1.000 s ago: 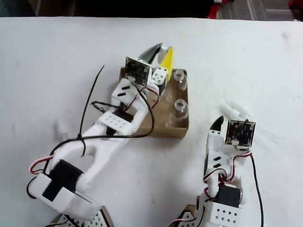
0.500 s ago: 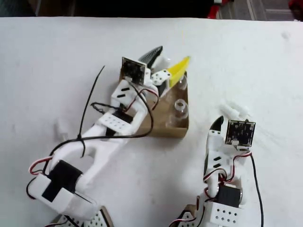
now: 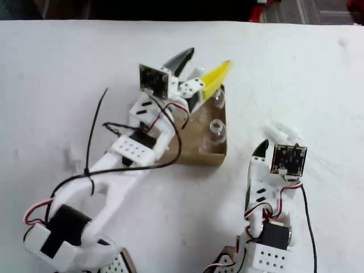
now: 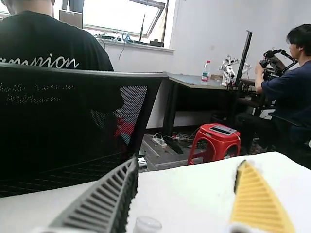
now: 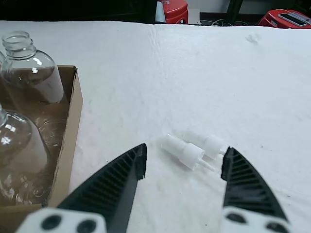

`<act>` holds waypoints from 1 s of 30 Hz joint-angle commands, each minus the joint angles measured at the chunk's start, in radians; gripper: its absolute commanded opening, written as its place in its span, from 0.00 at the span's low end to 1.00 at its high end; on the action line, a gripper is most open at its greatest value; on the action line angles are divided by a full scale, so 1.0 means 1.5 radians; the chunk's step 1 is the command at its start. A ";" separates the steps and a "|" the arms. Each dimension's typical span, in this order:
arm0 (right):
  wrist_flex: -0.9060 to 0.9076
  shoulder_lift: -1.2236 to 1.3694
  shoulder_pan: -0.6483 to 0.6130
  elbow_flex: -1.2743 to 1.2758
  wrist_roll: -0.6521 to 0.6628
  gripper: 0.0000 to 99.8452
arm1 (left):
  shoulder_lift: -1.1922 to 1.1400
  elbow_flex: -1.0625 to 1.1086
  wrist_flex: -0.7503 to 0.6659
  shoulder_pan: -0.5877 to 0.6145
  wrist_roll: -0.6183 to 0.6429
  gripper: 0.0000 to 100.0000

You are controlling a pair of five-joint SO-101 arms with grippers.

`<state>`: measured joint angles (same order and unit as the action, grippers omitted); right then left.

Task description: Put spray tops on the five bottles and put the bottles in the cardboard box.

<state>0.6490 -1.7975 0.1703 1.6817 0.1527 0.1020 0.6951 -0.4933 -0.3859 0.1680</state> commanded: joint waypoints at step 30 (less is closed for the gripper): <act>-0.010 -0.001 -0.001 0.006 0.007 0.23 | -0.251 -0.647 0.742 -0.014 -0.179 0.02</act>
<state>0.6490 -1.7975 0.1703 1.6817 0.1527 -0.2923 -0.2148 0.5531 -0.4028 -0.0913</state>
